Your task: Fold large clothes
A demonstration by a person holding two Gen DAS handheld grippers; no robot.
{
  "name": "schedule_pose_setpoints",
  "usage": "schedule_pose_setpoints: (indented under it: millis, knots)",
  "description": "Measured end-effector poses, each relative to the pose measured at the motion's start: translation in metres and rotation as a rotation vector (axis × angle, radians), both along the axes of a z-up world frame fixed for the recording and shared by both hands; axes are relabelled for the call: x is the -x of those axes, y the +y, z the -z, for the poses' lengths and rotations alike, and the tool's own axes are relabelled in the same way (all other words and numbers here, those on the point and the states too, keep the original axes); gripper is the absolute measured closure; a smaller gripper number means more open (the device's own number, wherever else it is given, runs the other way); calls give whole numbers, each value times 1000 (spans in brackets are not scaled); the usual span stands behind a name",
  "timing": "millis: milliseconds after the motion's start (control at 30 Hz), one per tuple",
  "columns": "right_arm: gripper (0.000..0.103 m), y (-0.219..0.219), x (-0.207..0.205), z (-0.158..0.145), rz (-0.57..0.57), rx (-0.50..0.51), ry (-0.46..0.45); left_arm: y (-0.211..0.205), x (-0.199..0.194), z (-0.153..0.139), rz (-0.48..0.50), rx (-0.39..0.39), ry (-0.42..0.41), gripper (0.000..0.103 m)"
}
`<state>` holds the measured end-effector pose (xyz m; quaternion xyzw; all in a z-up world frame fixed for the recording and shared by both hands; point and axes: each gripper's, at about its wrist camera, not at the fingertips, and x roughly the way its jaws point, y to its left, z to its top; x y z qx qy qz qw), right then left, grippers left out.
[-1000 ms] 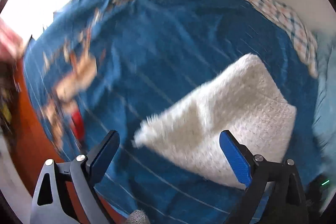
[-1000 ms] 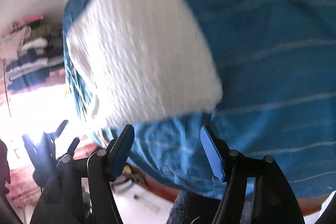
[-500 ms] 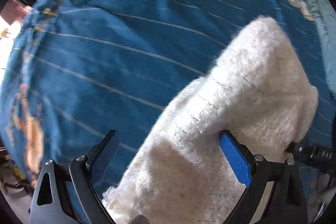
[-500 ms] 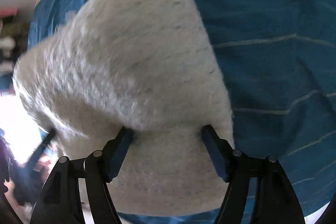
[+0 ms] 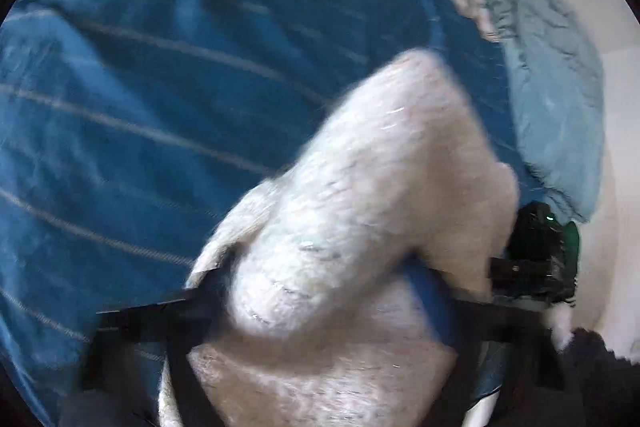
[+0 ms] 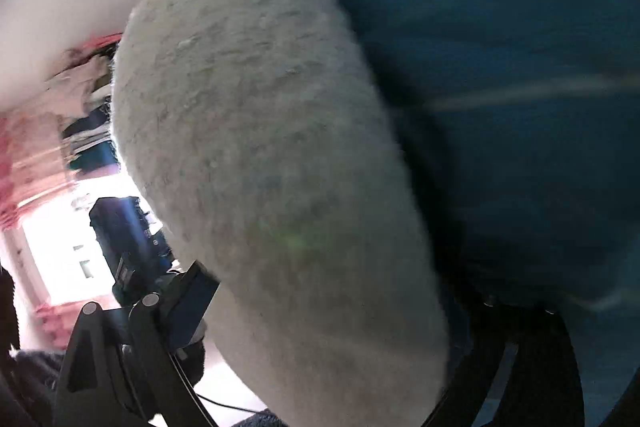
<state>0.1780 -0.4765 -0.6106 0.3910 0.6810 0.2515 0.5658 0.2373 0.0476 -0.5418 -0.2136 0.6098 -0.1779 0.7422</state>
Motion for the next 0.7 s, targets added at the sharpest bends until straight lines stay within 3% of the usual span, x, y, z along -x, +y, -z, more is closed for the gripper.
schedule_pose_setpoints:
  millis: [67,100,167,267,533,700]
  knots:
    - [6,12,-6,-2,-29,-16,-34,-6,2,-8,25,-9,-20,68]
    - [8,19,-9,-4,-30,-38,-44,-8,2,-11,27,-13,-22,70]
    - [31,29,-13,-6,-20,-47,-62,-5,0,-17,11,-26,-18,72]
    - [45,33,-14,-20,28,-81,-76,2,-7,-28,-20,-10,-6,74]
    - [50,62,-29,-72,85,-152,-94,18,-33,-76,-35,-11,-49,74]
    - [50,81,-87,-111,76,-194,-148,26,-77,-108,-69,-2,-99,75]
